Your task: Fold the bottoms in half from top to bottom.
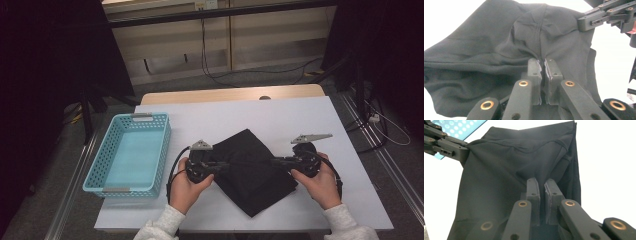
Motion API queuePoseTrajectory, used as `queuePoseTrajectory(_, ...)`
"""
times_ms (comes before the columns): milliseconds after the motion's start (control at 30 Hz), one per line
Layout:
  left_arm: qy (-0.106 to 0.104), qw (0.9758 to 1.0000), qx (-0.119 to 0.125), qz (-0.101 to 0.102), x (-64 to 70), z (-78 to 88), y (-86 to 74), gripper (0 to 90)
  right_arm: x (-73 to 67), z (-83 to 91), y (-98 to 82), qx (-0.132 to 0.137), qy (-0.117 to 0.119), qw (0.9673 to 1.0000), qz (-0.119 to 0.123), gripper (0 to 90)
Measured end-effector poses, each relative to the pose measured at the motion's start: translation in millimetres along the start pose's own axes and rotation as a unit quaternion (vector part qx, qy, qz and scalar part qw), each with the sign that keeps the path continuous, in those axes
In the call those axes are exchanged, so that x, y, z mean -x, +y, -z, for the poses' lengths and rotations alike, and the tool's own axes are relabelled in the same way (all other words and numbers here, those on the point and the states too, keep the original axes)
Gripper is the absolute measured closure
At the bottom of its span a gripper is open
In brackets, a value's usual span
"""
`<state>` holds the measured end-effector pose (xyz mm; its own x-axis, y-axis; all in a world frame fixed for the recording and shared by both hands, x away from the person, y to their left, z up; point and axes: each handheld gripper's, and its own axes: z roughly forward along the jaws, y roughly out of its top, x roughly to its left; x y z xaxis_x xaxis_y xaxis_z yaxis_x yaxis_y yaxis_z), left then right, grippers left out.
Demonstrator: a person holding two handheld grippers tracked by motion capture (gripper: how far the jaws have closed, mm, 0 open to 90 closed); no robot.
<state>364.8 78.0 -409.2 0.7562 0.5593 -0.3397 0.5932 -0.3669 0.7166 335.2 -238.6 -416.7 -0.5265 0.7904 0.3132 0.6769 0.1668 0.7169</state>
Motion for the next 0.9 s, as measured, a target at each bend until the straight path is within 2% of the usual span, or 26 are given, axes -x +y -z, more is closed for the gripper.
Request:
queuePoseTrajectory(333,-0.013,0.9998,-0.01,-0.009,8.3,-1.3,0.0,84.5,1.9,9.3,-5.1,-0.001,0.006,1.0,0.001,84.2)
queuePoseTrajectory(667,-0.017,0.9996,-0.02,-0.012,13.2,-4.6,-2.1,84.5,4.1,13.7,-8.7,-0.001,0.011,0.9999,-0.001,84.1)
queuePoseTrajectory(900,-0.022,0.9993,-0.024,-0.016,18.2,-3.6,-3.7,84.5,-0.3,20.3,-12.4,-0.004,0.014,0.9999,0.004,84.0)
